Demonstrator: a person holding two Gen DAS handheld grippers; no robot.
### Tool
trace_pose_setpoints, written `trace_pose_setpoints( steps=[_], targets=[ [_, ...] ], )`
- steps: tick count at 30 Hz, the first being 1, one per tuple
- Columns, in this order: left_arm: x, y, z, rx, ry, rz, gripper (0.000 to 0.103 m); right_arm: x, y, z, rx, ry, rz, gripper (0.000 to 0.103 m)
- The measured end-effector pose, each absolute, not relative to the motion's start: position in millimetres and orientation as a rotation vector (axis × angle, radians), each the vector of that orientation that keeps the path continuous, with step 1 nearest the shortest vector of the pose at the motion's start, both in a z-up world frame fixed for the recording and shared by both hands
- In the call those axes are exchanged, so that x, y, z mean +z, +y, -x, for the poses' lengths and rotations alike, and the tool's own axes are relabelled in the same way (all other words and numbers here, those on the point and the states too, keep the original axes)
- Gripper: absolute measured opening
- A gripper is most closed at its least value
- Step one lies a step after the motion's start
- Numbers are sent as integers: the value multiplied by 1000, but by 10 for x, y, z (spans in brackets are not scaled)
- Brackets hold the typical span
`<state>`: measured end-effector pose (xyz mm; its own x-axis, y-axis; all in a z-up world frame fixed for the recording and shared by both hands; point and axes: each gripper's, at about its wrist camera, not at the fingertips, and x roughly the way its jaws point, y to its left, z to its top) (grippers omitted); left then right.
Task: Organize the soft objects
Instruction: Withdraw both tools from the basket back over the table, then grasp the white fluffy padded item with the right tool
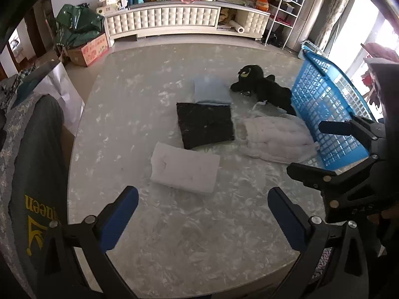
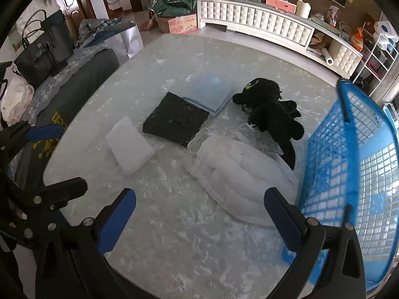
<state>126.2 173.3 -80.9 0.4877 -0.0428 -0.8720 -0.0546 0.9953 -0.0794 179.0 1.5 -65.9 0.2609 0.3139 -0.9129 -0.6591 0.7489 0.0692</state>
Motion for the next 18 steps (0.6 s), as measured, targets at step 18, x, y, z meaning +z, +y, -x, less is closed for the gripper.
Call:
trace_pose_setpoints(
  steps=[18],
  targets=[
    [-1304, 1988, -1572, 13, 1120, 133, 103, -1246, -12, -2177, 520, 1233, 352, 103]
  ],
)
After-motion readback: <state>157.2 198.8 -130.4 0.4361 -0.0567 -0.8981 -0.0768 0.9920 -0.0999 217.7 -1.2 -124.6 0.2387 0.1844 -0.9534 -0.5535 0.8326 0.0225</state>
